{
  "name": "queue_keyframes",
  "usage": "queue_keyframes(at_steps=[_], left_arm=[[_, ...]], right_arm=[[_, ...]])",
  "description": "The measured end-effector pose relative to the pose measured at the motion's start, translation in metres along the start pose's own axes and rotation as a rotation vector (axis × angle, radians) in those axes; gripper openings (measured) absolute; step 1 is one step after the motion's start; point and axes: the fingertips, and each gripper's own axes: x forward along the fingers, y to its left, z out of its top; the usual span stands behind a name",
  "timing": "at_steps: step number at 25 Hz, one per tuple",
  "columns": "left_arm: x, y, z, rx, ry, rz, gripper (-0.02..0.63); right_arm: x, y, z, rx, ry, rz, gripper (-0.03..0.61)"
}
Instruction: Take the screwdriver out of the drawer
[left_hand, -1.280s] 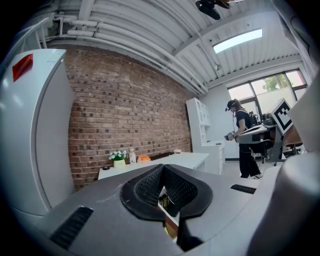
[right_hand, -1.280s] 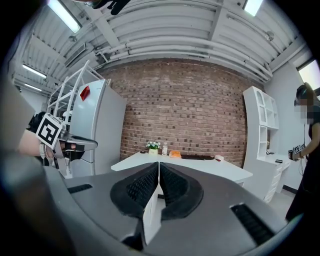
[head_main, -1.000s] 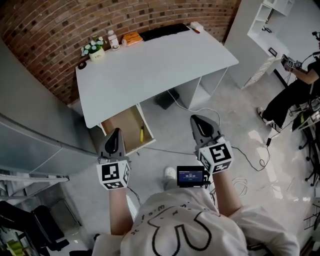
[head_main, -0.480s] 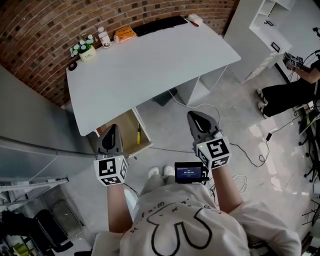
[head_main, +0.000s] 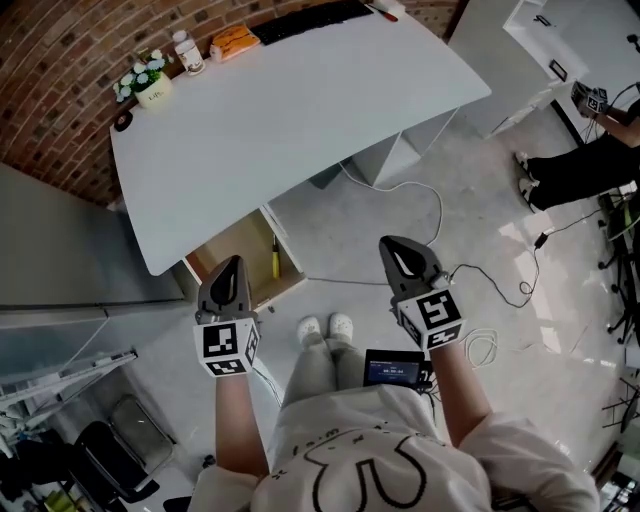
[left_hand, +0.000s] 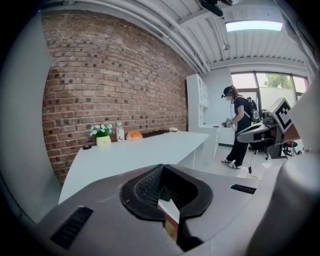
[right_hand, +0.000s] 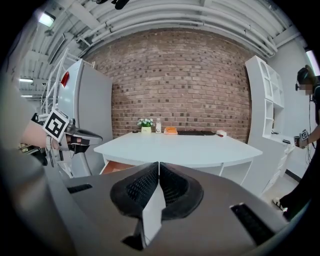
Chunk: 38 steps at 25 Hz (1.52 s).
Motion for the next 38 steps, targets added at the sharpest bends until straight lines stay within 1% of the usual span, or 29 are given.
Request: queue_keyframes(at_steps=[6, 10, 12, 15, 19, 24, 25, 26, 27, 30, 32, 36, 38], left_arm=[[0.029, -0.005, -0.057, -0.01, 0.086, -0.049, 0.014], [0.052, -0.008, -0.096, -0.063, 0.135, -0.077, 0.014], [0.065, -0.009, -0.115, -0.068, 0.162, -0.086, 0.014], [0.085, -0.009, -0.146, -0.071, 0.221, -0.091, 0.014], [0.108, -0.006, -0.185, -0.112, 0.312, -0.096, 0.014], [0.131, -0.005, -0.225, -0.141, 0.411, -0.114, 0.015], [0.137, -0.005, -0.234, -0.145, 0.432, -0.122, 0.045], [0.142, -0.006, -0.242, -0.148, 0.455, -0.132, 0.09], [0.148, -0.006, -0.25, -0.147, 0.478, -0.141, 0.109], [0.16, -0.009, -0.272, -0.127, 0.546, -0.165, 0.128], [0.169, -0.011, -0.287, -0.126, 0.593, -0.175, 0.158], [0.189, -0.014, -0.312, -0.153, 0.666, -0.17, 0.16], [0.198, -0.015, -0.323, -0.15, 0.699, -0.171, 0.16]], right_arm=[[0.019, 0.006, -0.054, 0.045, 0.064, 0.014, 0.021], [0.034, 0.005, -0.087, 0.071, 0.093, 0.022, 0.021], [0.04, 0.0, -0.102, 0.081, 0.104, 0.018, 0.021], [0.051, -0.01, -0.128, 0.105, 0.124, -0.002, 0.021], [0.064, -0.021, -0.164, 0.143, 0.157, -0.035, 0.021], [0.082, -0.02, -0.203, 0.139, 0.197, -0.007, 0.021], [0.087, -0.022, -0.21, 0.138, 0.202, -0.009, 0.021], [0.091, -0.024, -0.216, 0.14, 0.206, -0.015, 0.021], [0.095, -0.026, -0.222, 0.144, 0.212, -0.024, 0.021], [0.102, -0.028, -0.244, 0.172, 0.236, -0.051, 0.021], [0.105, -0.028, -0.256, 0.199, 0.252, -0.061, 0.021], [0.107, -0.029, -0.272, 0.24, 0.276, -0.065, 0.021], [0.106, -0.029, -0.279, 0.248, 0.294, -0.063, 0.021]])
